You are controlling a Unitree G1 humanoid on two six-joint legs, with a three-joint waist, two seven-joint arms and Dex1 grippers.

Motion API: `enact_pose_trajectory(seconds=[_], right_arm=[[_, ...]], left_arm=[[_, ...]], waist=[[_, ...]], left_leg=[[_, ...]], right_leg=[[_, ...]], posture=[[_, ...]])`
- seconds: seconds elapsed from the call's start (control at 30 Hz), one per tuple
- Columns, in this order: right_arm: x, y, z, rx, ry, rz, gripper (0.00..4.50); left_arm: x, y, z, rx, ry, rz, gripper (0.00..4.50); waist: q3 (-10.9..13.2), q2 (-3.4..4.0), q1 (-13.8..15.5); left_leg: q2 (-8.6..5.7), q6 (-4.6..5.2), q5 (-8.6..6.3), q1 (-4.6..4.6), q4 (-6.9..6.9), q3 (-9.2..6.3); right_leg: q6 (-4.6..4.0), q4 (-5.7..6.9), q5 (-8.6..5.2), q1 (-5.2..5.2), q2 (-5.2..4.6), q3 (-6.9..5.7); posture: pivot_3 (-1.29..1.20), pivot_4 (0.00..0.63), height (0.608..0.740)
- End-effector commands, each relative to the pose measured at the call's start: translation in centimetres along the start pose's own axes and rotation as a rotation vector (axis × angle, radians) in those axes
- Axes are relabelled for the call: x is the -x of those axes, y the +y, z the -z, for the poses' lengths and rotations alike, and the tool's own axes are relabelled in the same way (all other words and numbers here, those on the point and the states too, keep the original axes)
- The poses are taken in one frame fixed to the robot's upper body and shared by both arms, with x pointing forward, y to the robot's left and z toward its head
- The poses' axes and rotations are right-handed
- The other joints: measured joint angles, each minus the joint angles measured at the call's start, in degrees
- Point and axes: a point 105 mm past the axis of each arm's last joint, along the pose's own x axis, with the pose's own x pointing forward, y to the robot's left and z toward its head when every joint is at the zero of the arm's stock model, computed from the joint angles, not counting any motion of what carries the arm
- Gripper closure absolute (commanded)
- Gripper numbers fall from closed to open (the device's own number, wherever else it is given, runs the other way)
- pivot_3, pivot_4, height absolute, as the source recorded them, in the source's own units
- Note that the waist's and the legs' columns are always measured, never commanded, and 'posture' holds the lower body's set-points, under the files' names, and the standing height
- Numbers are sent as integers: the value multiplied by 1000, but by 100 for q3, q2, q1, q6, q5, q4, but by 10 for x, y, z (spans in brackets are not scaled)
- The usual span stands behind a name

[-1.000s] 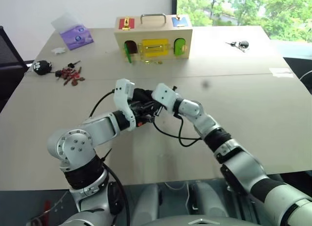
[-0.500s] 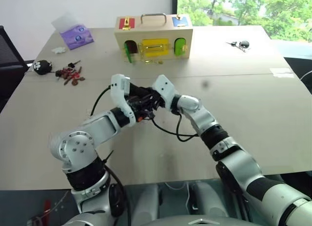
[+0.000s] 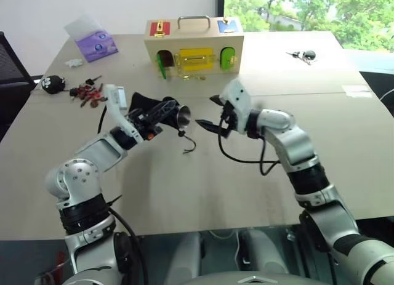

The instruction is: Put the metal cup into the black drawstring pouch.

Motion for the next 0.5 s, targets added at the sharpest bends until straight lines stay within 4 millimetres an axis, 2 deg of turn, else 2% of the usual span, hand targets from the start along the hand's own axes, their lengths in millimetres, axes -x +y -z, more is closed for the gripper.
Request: enact_pose_trajectory(seconds=[0.03, 0.17, 0.27, 0.37, 0.5], right_arm=[[8, 12, -18, -50, -57, -48, 317], [-11, 17, 16, -81, 21, -28, 317], [-32, 10, 34, -116, 48, 57, 317], [-48, 2, 38, -173, 33, 135, 317], [-68, 3, 35, -213, -12, 141, 317]], left_arm=[[1, -4, -28, -7, -93, 53, 4500], [-4, -4, -45, 1, -129, 58, 4500], [-11, -10, -49, -8, -125, 73, 4500], [-15, -15, -52, -20, -130, 79, 4500], [-15, -17, -55, -35, -145, 66, 4500]], waist=[[-1, -1, 0], [-3, -5, 1], [-2, -3, -25], [-2, -3, -27], [-2, -3, -17]], left_leg=[[-1, 1, 0, -1, 1, -1], [-7, 13, -6, 0, 1, -3], [-8, 7, -2, 0, 1, 5], [-6, 1, 1, 0, 0, 11], [-3, 0, 2, -8, 0, 10]], right_leg=[[0, -1, 0, 0, -7, -1], [0, 2, 0, 1, -6, -7], [0, 5, 0, -2, 2, 0], [1, 6, 0, -6, 5, 6], [0, 5, 0, -15, 6, 5]], posture=[[0, 150, 740], [0, 150, 740], [0, 150, 740], [0, 150, 740], [0, 150, 740]])
